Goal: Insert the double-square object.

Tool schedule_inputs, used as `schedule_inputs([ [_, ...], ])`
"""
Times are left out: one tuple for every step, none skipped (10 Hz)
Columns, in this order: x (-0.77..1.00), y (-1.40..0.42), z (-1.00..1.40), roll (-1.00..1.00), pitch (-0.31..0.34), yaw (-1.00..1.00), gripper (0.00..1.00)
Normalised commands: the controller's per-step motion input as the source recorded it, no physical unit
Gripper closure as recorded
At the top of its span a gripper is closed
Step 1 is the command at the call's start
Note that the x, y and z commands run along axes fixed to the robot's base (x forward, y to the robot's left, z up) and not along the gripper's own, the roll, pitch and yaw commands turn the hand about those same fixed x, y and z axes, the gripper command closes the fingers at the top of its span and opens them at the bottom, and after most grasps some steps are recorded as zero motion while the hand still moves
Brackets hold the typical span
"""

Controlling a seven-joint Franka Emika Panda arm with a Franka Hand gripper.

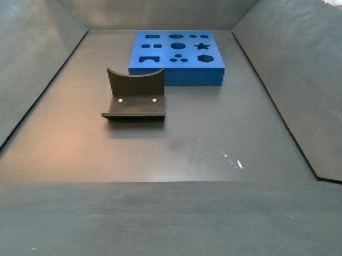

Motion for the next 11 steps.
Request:
schedule_inputs([
  [0.44,0.21,-0.28,-0.04,0.0,-0.77,1.0],
  [0.44,0.21,-0.28,-0.04,0.0,-0.77,1.0],
  [0.54,0.24,-0.21,-0.09,0.0,-0.69,1.0],
  [0.55,0.24,-0.22,-0.1,0.0,-0.69,1.0],
  [0.55,0.24,-0.21,-0.1,0.0,-0.68,1.0],
  [0.53,0.23,-0.24,-0.09,0.0,-0.7,1.0],
  [0.43,0.19,-0.31,-0.04,0.0,-0.78,1.0],
  [0.22,0.16,-0.36,0.0,0.0,-0.89,1.0],
  [0.05,0.07,-0.29,0.0,0.007,-0.95,1.0],
  [0.0,0.0,-0.23,0.08,0.001,-1.0,1.0],
  [0.0,0.0,-0.22,0.14,0.026,-0.96,1.0],
])
